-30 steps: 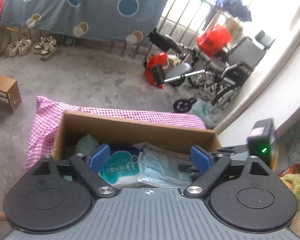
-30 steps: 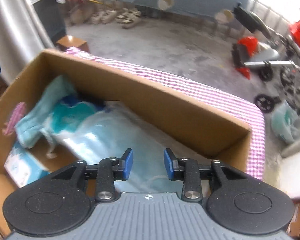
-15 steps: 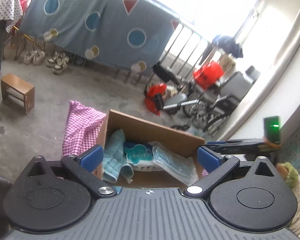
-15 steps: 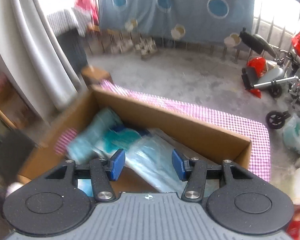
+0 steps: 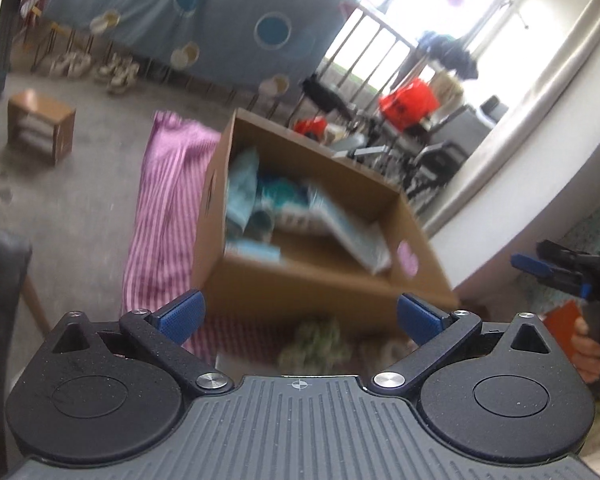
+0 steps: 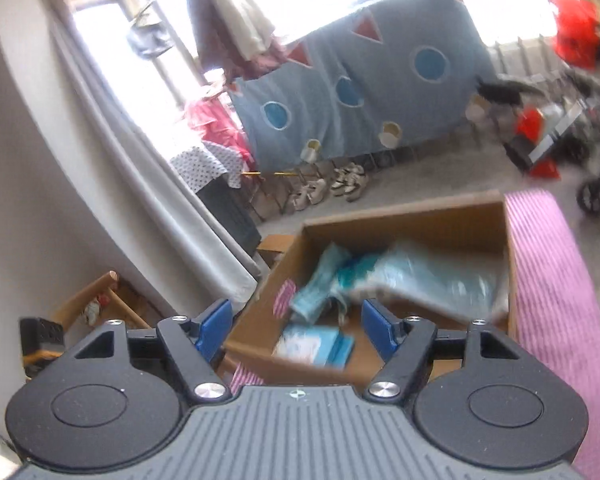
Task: Organize soft objects
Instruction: 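Withdraw the right gripper and move it toward the pink plush toy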
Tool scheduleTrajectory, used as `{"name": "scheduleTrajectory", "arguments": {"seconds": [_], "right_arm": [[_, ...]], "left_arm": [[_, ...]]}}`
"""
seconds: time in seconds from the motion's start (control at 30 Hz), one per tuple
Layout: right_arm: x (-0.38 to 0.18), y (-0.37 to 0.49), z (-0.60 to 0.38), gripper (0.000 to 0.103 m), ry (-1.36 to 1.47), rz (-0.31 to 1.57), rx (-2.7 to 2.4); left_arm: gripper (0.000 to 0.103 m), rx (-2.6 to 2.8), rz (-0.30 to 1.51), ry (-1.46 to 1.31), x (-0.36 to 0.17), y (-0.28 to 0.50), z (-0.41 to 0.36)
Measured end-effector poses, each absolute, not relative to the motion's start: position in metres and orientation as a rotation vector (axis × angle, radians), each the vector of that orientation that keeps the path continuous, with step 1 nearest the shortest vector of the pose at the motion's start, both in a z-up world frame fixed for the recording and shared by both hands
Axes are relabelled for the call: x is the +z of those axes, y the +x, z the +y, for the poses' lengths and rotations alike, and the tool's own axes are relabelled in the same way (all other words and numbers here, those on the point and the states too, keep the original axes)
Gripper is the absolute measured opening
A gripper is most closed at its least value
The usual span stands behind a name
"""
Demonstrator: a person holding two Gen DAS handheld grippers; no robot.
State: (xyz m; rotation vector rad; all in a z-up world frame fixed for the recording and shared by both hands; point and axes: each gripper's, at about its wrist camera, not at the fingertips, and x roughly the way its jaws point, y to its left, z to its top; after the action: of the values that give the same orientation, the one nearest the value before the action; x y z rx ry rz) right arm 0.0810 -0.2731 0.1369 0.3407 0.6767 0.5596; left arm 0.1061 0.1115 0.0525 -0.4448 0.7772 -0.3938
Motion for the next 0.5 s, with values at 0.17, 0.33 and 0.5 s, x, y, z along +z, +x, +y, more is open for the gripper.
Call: {"name": "scheduleTrajectory", "arguments": {"seconds": [0.17,0.33,0.5], "right_arm": [[0.084,0.036,-0.29,0.074,0.449,0.733,0.467],[0.02,-0.007,-0.307,0.074,0.561,0.88,0.392],[-0.016,-0.047,-0.305,0.074,0.352,0.981,0.121]], "left_arm": [[0.102,-0.412,0.888,-0.401,0.018,0.092,0.091],[0.102,-0.462,0.943,-0.3,0.005,0.087,0.058],[0.102,-0.501,0.976,-0.251,-0.005,0.078,0.035]]}}
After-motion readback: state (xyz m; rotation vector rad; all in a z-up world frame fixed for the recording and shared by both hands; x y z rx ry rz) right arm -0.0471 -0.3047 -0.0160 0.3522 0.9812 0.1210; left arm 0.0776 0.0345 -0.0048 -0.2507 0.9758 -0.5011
